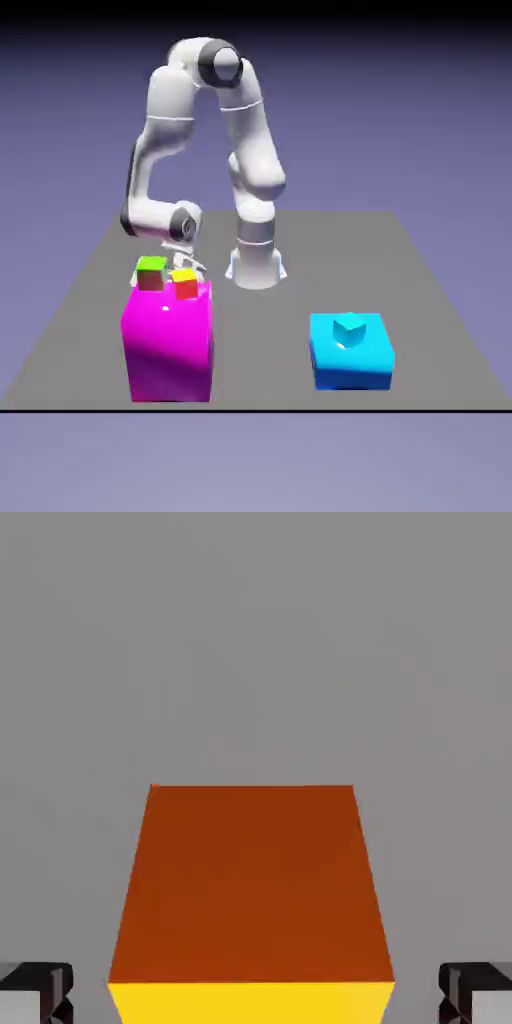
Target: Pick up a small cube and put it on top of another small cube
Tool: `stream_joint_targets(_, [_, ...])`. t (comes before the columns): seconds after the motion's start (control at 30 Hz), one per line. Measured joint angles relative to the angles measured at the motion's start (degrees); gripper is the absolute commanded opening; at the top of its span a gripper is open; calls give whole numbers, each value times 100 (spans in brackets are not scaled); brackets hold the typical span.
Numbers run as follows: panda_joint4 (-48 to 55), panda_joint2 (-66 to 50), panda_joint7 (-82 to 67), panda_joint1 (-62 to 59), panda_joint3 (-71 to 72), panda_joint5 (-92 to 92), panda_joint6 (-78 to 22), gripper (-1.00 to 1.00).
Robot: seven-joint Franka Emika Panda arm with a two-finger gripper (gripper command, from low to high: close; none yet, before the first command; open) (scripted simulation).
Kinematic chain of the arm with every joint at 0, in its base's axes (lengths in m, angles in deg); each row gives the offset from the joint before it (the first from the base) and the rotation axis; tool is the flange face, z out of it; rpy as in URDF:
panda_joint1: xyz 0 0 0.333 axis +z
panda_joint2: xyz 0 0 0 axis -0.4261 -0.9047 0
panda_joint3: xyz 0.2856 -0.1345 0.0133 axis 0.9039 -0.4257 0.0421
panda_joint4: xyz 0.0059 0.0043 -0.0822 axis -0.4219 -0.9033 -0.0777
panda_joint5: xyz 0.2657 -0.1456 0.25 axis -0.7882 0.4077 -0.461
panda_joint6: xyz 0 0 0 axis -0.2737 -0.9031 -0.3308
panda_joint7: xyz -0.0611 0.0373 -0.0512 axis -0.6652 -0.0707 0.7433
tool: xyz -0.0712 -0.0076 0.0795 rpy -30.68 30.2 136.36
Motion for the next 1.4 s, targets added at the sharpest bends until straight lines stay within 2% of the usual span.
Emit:
stream_joint_targets(0.07, [0,0,-4,0,-1,-4,0,-100])
stream_joint_targets(0.33, [-885,1659,1419,-224,394,892,344,-100])
stream_joint_targets(0.4, [-949,1781,1524,-269,460,958,370,-100])
stream_joint_targets(0.6, [-25,2413,2078,687,-596,2423,378,-100])
stream_joint_targets(0.93, [1132,3296,3643,2728,-1362,4915,339,-100])
stream_joint_targets(1.4, [352,3266,6900,5632,1306,6423,137,-100])
